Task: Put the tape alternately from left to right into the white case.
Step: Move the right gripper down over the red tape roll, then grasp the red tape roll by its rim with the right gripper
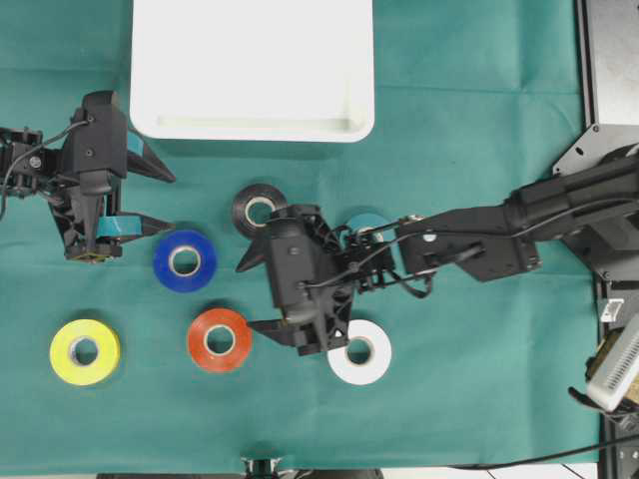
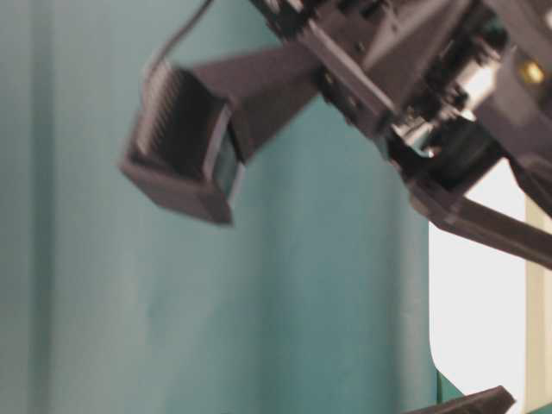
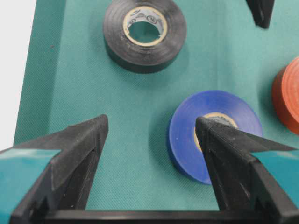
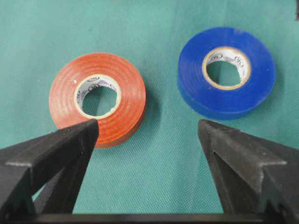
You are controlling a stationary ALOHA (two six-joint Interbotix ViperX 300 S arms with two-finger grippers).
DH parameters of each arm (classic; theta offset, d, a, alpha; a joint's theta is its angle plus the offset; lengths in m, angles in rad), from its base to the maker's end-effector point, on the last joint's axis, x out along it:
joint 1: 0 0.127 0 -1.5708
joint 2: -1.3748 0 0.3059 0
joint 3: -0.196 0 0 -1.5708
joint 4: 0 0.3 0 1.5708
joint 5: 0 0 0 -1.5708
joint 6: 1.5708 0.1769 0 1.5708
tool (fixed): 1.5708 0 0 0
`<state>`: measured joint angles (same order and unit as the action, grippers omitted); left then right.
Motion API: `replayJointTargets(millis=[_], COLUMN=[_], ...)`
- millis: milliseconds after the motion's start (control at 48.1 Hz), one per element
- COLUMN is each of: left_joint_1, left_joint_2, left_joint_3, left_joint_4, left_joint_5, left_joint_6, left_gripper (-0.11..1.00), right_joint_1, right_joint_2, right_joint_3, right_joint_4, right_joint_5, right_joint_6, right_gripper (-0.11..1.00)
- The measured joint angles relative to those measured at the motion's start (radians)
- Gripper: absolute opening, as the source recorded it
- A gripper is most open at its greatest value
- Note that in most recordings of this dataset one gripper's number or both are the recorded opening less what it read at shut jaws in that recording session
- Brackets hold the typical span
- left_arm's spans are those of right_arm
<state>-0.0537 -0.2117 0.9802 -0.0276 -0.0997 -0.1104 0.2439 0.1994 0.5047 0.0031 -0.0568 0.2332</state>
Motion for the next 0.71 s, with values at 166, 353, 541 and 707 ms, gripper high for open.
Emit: replayJointTargets(millis=[166,353,541,707], left_joint_1=[0.000,0.000,0.000,0.000], left_joint_2=[0.000,0.000,0.000,-0.002], left_joint_3=[0.002,0.002,0.003,0.003], left_joint_4=[0.000,0.000,0.000,0.000], left_joint_5=[0.000,0.000,-0.002,-0.002], left_joint_6=[0.000,-0.002,-0.002,-0.002], left_gripper=[0.79,0.79,0.79,0.79], right_joint_1=[0.002,0.014,0.023,0.023], right_joint_2=[0.052,0.092,0.135,0.175], right_joint_3=[-0.061,-0.115,-0.153,-0.190], right_joint_4=[-0.003,-0.002,-0.003,-0.003], right_joint_5=[0.083,0.112,0.115,0.121], right_joint_6=[0.014,0.014,0.020,0.038], right_gripper=[0.71,0.71,0.71,0.71])
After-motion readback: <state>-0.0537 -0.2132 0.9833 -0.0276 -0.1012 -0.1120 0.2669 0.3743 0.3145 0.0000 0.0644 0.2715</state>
